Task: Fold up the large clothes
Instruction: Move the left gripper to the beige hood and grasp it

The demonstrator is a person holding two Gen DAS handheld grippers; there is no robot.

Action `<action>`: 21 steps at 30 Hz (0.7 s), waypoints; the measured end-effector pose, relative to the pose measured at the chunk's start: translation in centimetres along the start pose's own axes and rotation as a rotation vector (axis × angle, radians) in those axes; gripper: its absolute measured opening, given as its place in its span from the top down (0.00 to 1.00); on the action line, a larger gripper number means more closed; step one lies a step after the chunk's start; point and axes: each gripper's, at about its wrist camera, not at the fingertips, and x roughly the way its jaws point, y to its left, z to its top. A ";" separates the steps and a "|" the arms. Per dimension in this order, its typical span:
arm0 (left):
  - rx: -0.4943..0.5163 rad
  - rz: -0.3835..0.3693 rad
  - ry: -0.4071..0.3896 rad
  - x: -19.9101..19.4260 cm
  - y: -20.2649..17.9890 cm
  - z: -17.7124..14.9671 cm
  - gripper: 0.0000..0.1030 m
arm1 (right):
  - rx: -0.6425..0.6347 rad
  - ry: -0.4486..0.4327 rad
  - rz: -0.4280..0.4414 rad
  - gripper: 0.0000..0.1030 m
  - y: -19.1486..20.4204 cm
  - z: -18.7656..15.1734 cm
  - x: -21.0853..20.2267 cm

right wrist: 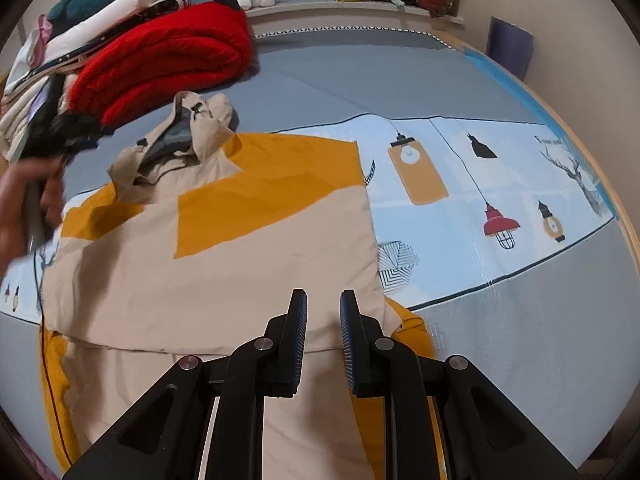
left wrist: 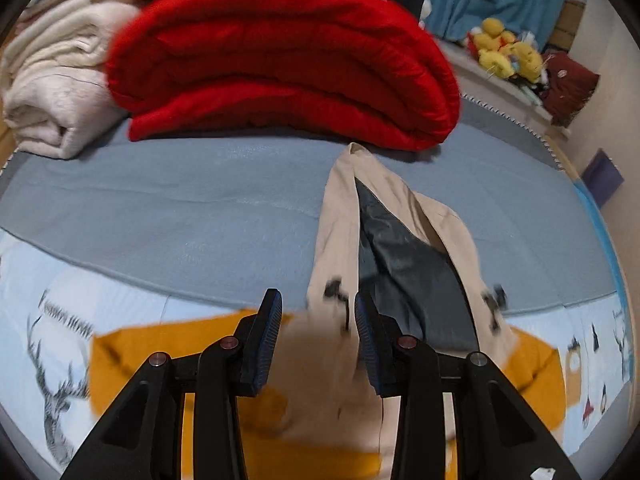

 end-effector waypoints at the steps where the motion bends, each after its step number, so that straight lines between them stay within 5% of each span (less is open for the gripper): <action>1: -0.006 0.017 0.003 0.9 -0.2 0.6 0.65 | -0.004 0.004 -0.002 0.82 0.0 0.0 0.2; 7: -0.030 0.033 0.069 6.0 -1.4 3.7 0.54 | -0.004 0.032 -0.032 0.82 -0.8 0.1 1.8; 18: 0.034 0.144 0.149 12.7 -3.9 4.7 0.52 | 0.000 0.062 -0.062 0.82 -1.7 1.0 3.8; 20: 0.044 0.168 0.160 13.4 -3.9 4.6 0.58 | -0.002 0.059 -0.064 0.82 -1.6 1.1 3.7; 21: 0.049 0.171 0.169 13.7 -3.8 4.5 0.69 | -0.003 0.057 -0.065 0.82 -1.6 1.2 3.7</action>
